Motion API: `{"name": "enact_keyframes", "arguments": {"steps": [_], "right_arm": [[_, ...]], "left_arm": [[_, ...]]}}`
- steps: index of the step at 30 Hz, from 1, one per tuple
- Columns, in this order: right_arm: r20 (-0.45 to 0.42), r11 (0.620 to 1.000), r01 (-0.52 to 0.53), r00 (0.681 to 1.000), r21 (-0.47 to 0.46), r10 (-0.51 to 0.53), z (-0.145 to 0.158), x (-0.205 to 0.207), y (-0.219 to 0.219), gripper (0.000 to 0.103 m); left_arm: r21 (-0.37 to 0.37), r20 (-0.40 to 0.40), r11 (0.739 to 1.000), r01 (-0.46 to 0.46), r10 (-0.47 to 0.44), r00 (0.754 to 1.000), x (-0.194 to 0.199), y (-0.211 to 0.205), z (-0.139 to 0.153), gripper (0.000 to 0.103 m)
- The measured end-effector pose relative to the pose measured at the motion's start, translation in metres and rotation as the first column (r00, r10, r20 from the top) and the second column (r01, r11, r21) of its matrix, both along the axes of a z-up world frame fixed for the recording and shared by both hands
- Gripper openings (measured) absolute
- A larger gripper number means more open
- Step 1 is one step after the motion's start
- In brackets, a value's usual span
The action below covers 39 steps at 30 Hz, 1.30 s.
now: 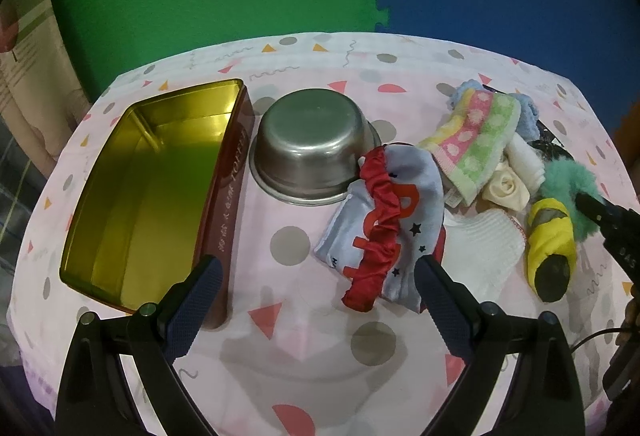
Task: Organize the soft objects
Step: 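Grasp the green fluffy scrunchie with the right tool and lift it, then grasp the light blue sock with red ruffle with the left tool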
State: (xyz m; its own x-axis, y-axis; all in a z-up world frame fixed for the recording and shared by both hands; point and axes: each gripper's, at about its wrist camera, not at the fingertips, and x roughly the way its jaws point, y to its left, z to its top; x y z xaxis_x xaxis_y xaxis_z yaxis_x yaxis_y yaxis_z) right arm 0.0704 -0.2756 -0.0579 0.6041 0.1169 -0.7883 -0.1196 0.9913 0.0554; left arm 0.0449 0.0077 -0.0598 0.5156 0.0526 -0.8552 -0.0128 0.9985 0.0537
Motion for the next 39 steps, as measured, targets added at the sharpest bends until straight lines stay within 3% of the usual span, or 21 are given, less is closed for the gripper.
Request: {"name": "enact_keyframes", "arguments": {"steps": [13, 18, 26, 29, 34, 39], "right_arm": [[0.04, 0.987, 0.159, 0.986, 0.026, -0.16, 0.007, -0.013, -0.056, 0.016], [0.009, 0.965, 0.26, 0.965, 0.025, -0.261, -0.004, -0.012, -0.082, 0.016], [-0.032, 0.952, 0.306, 0.951, -0.002, -0.306, -0.029, -0.012, -0.097, 0.016], [-0.04, 0.95, 0.312, 0.949, 0.011, -0.311, -0.034, -0.013, -0.101, 0.016], [-0.038, 0.949, 0.314, 0.949, 0.025, -0.313, -0.036, -0.014, -0.102, 0.016], [-0.023, 0.952, 0.307, 0.951, 0.0, -0.307, -0.037, -0.013, -0.098, 0.016]], "left_arm": [[-0.036, 0.011, 0.997, 0.063, -0.063, 0.998, 0.0, -0.009, -0.005, 0.096], [-0.019, 0.015, 0.995, 0.1, -0.099, 0.995, 0.003, -0.016, -0.009, 0.096], [-0.021, -0.02, 0.993, 0.112, -0.113, 0.993, 0.022, -0.025, -0.02, 0.095], [-0.038, -0.043, 0.994, 0.104, -0.105, 0.993, 0.03, -0.025, -0.025, 0.085], [-0.085, -0.093, 0.99, 0.112, -0.12, 0.988, 0.035, -0.027, -0.035, 0.047], [-0.1, -0.089, 0.985, 0.14, -0.149, 0.985, 0.031, -0.03, -0.036, 0.021]]}}
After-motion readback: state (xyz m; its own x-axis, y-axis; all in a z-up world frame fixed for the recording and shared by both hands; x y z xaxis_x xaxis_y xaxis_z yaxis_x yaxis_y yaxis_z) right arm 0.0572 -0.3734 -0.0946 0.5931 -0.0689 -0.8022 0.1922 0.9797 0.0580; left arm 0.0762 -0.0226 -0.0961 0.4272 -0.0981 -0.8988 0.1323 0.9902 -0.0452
